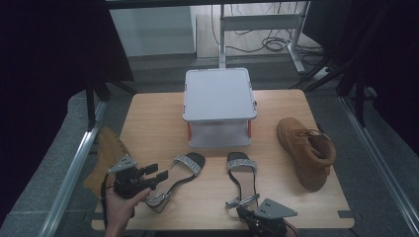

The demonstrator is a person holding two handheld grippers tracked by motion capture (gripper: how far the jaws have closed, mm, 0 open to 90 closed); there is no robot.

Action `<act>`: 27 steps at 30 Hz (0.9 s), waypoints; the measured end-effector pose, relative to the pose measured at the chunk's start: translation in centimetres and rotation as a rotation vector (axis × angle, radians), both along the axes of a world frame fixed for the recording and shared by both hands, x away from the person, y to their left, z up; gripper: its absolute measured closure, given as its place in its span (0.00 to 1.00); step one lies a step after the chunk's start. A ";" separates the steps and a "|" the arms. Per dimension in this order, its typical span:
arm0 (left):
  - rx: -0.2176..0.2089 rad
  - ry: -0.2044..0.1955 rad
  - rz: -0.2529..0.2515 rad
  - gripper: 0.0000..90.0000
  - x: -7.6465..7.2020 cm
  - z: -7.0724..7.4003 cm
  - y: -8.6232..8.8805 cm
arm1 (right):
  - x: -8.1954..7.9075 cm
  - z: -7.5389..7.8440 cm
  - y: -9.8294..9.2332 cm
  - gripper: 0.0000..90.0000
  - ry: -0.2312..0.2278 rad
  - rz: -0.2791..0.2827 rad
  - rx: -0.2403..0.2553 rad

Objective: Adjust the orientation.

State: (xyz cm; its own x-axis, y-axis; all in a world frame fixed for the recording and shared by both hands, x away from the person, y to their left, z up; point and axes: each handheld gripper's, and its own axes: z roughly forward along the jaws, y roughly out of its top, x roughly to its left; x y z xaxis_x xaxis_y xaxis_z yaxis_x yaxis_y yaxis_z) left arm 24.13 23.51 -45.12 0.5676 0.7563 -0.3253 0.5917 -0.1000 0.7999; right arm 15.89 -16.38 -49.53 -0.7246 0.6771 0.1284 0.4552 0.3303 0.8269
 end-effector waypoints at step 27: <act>-0.005 -0.015 -0.005 0.47 0.1 0.4 0.3 | 0.2 -1.3 -1.8 1.00 0.017 -0.075 -0.033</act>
State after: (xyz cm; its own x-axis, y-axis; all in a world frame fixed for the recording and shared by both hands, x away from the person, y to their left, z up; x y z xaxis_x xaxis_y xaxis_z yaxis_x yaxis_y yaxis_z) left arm 24.25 23.85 -44.70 0.5764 0.7516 -0.3206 0.5794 -0.0993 0.8090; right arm 16.10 -18.17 -50.78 -0.6694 0.7336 0.1167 0.4935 0.3217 0.8081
